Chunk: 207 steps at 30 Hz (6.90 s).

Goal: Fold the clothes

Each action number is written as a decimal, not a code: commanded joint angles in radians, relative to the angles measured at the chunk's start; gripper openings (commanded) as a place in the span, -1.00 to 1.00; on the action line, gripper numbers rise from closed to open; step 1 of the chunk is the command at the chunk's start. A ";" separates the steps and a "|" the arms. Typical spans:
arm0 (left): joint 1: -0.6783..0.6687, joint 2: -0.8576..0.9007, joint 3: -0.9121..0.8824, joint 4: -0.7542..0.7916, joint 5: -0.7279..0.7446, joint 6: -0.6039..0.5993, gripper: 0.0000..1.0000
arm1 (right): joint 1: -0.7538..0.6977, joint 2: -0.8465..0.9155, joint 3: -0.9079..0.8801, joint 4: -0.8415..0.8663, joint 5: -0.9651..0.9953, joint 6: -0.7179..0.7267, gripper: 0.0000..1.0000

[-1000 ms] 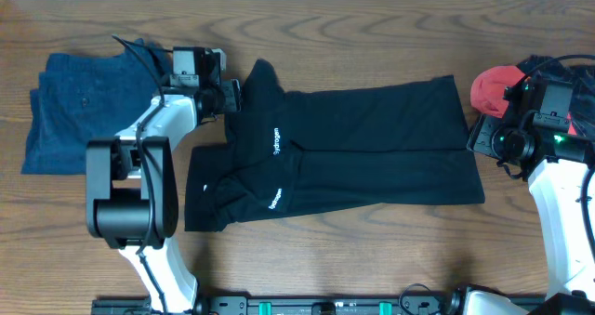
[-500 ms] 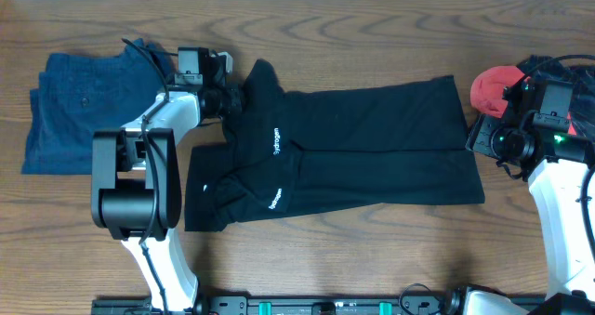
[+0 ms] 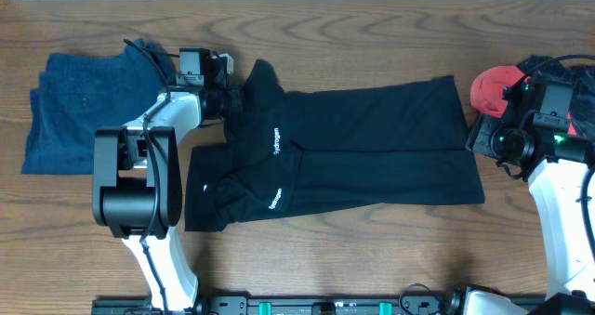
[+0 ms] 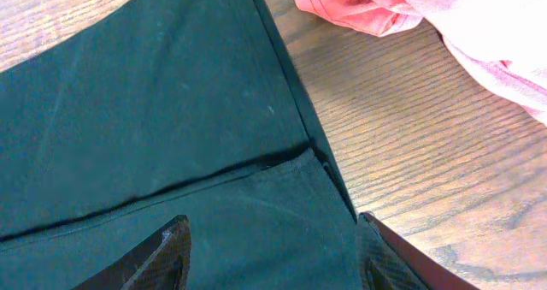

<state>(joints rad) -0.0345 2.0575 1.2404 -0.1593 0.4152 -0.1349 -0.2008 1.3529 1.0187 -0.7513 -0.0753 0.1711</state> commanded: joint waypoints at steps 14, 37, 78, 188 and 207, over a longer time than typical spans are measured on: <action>-0.003 -0.145 0.003 -0.069 0.068 -0.017 -0.88 | 0.006 0.271 0.150 0.080 -0.051 -0.100 0.29; -0.004 -0.145 0.001 -0.162 0.063 -0.017 -0.88 | 0.103 0.859 0.377 0.588 -0.130 -0.143 0.35; -0.003 -0.336 0.001 -0.250 0.123 0.026 -0.88 | 0.119 0.566 0.380 0.206 0.101 -0.098 -0.84; -0.307 -0.416 -0.184 -0.394 -0.012 -0.164 0.02 | 0.103 0.469 0.273 -0.489 0.145 -0.071 -0.35; -0.410 -0.262 -0.183 -0.274 -0.090 -0.290 -0.70 | 0.103 0.469 0.201 -0.421 0.146 -0.072 -0.26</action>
<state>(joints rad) -0.4442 1.7882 1.0447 -0.4259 0.3359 -0.4225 -0.0971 1.8370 1.2270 -1.1774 0.0757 0.0952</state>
